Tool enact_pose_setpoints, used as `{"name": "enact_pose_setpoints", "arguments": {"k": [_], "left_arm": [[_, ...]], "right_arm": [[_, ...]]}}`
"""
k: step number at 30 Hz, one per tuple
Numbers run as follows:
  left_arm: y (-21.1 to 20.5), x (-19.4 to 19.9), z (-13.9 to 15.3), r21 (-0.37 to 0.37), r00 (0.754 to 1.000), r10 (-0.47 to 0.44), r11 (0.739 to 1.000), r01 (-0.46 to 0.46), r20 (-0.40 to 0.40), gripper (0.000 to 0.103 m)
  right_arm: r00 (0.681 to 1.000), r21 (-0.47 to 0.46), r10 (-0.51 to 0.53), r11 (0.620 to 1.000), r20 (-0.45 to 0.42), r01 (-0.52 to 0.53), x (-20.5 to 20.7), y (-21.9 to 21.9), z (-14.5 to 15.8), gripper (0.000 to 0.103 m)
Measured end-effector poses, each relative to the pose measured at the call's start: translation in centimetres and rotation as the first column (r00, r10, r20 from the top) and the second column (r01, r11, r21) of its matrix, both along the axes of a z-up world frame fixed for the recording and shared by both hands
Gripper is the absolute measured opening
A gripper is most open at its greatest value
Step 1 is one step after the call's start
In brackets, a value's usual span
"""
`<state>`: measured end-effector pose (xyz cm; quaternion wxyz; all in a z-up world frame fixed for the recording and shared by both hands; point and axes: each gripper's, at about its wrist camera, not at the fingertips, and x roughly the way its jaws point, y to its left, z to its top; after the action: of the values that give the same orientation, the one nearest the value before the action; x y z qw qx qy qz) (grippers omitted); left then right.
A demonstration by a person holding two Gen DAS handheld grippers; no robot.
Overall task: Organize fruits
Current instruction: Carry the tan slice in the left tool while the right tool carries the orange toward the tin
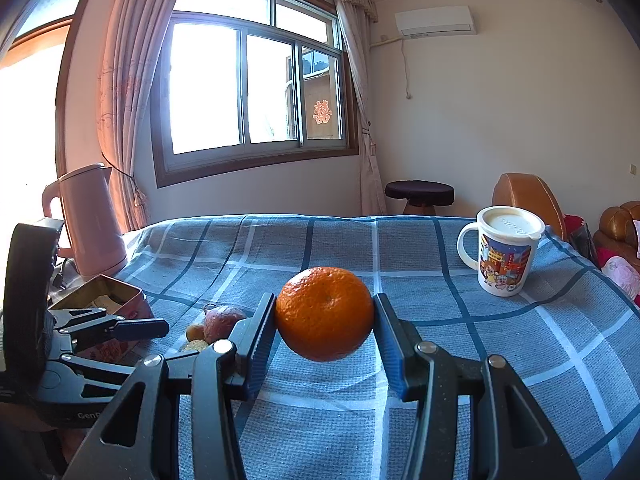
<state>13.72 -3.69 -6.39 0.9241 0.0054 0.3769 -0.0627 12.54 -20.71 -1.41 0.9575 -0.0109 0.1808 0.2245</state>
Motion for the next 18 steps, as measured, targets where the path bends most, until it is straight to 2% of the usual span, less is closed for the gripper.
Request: {"name": "enact_pose_setpoints", "arguments": {"k": [4, 8, 11, 14, 18], "left_arm": [[0.6, 1.0, -0.9, -0.056, 0.997, 0.003, 0.998, -0.007, -0.072, 0.051], [0.4, 1.3, -1.2, -0.053, 0.996, 0.005, 0.999, -0.010, -0.090, 0.043], [0.4, 1.4, -1.2, -0.052, 0.996, 0.010, 0.999, -0.014, -0.086, 0.038], [0.9, 1.1, -0.8, -0.077, 0.998, 0.008, 0.997, -0.013, -0.060, 0.037], [1.0, 0.3, -0.1, -0.073, 1.000, 0.016, 0.997, -0.016, -0.009, 0.037]], "right_arm": [[1.000, -0.002, 0.000, 1.000, 0.000, 0.000, 0.0, 0.1, 0.0, 0.050], [1.000, -0.005, 0.003, 1.000, -0.007, -0.003, 0.1, 0.2, -0.1, 0.050], [1.000, -0.011, 0.004, 1.000, -0.008, -0.004, 0.1, 0.2, -0.1, 0.050], [1.000, -0.010, 0.004, 1.000, -0.007, -0.004, 0.2, 0.2, -0.1, 0.050], [1.000, -0.005, 0.004, 1.000, 0.000, -0.004, 0.0, 0.0, -0.1, 0.050]]}}
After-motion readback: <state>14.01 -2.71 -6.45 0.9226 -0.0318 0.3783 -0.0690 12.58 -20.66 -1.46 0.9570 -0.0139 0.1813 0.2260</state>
